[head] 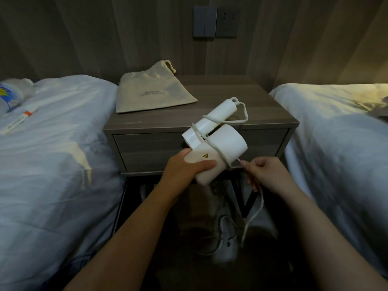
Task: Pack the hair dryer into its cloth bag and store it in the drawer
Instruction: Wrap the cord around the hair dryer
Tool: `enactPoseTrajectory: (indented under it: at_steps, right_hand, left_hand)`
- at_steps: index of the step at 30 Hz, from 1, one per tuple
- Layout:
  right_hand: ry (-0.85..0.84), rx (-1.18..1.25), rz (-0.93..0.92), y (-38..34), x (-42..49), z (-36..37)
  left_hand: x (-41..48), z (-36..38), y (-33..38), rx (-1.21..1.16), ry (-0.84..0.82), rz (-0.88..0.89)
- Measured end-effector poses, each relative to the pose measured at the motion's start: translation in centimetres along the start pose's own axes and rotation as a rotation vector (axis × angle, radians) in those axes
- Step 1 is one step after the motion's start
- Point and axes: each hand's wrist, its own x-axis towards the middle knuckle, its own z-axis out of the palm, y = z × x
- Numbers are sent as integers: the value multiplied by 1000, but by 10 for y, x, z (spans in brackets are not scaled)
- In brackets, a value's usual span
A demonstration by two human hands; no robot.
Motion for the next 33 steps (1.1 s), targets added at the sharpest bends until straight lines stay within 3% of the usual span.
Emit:
enactPoseTrajectory:
  at_steps: [5, 16, 21, 25, 29, 33]
  right_hand:
    - [-143, -128, -47, -10, -2, 6]
    - [-376, -421, -73, -12, -12, 10]
    - [-417, -543, 3, -12, -10, 10]
    - [-567, -610, 88, -13, -15, 2]
    - [-714, -702, 12, -18, -22, -6]
    - [-587, -661, -155, -25, -23, -8]
  left_hand:
    - [3, 0, -4, 42, 88, -12]
    - [-4, 8, -12, 748, 167, 267]
    - [-2, 6, -18, 866, 161, 350]
    - [-2, 6, -22, 965, 178, 384]
    - [3, 2, -25, 997, 201, 346]
    - [6, -1, -28, 1052, 90, 304]
